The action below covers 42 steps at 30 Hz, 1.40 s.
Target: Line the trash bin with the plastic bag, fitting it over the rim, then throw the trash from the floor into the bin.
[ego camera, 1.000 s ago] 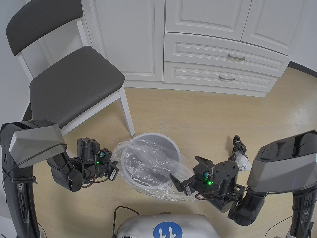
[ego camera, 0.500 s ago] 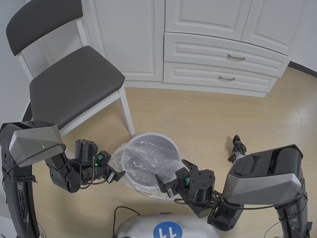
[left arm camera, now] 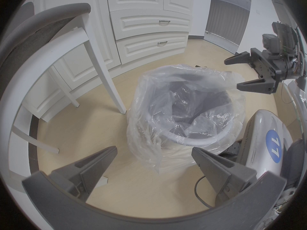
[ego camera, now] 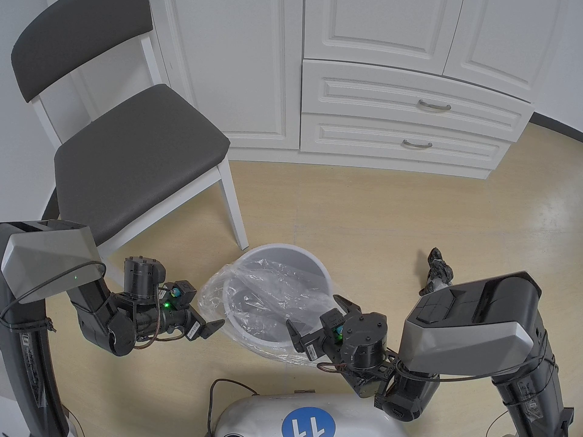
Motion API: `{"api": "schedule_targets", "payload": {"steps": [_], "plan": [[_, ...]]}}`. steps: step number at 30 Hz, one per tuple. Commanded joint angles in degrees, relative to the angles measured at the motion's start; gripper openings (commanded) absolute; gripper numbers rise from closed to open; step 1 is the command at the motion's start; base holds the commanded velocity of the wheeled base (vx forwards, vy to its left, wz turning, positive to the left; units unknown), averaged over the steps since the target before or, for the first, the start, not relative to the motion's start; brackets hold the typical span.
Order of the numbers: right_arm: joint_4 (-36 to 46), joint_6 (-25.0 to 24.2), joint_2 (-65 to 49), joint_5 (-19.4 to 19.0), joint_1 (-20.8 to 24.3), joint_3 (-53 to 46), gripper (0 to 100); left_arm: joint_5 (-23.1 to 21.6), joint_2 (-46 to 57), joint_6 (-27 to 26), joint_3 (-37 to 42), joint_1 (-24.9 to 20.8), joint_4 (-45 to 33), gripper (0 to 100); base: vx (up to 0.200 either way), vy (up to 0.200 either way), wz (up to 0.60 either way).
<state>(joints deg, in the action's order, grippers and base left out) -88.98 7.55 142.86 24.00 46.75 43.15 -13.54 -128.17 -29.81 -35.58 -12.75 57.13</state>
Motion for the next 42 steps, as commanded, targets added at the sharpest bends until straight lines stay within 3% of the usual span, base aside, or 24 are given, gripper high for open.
{"api": "schedule_targets", "payload": {"steps": [1,2,3,15,22,23,31,42], "plan": [[-1.0,0.0,2.3,0.0,-1.0,2.2,100,0.0,1.8,0.0,0.7,-0.3,0.0,100,0.000,0.000,0.00],[-1.0,-0.1,2.8,0.0,-1.3,2.9,100,0.0,1.9,0.0,0.8,-0.3,0.0,100,0.000,0.000,0.00],[-1.0,-0.2,3.1,0.0,-1.6,3.6,0,-0.1,1.9,0.0,0.8,-0.3,0.0,100,0.000,0.000,0.00],[-1.0,-1.9,3.7,2.1,-5.0,12.2,0,0.0,1.8,0.6,0.2,-0.3,0.8,100,0.000,0.000,0.00],[-1.0,-4.6,11.9,9.0,-5.4,29.5,0,0.1,1.6,0.6,0.8,-0.4,4.0,100,0.000,0.000,0.00],[-1.0,-4.2,14.9,12.4,-5.6,36.0,0,0.1,1.7,0.6,0.7,-0.6,4.0,100,0.000,0.000,0.00],[-1.0,-3.2,22.9,16.1,-10.2,55.5,0,0.4,1.5,0.7,0.8,-0.4,6.4,100,0.000,0.000,0.00],[-1.0,-3.2,22.0,16.2,-8.5,55.6,0,0.6,1.8,0.8,0.6,-0.6,6.7,100,0.000,0.000,0.00]]}}
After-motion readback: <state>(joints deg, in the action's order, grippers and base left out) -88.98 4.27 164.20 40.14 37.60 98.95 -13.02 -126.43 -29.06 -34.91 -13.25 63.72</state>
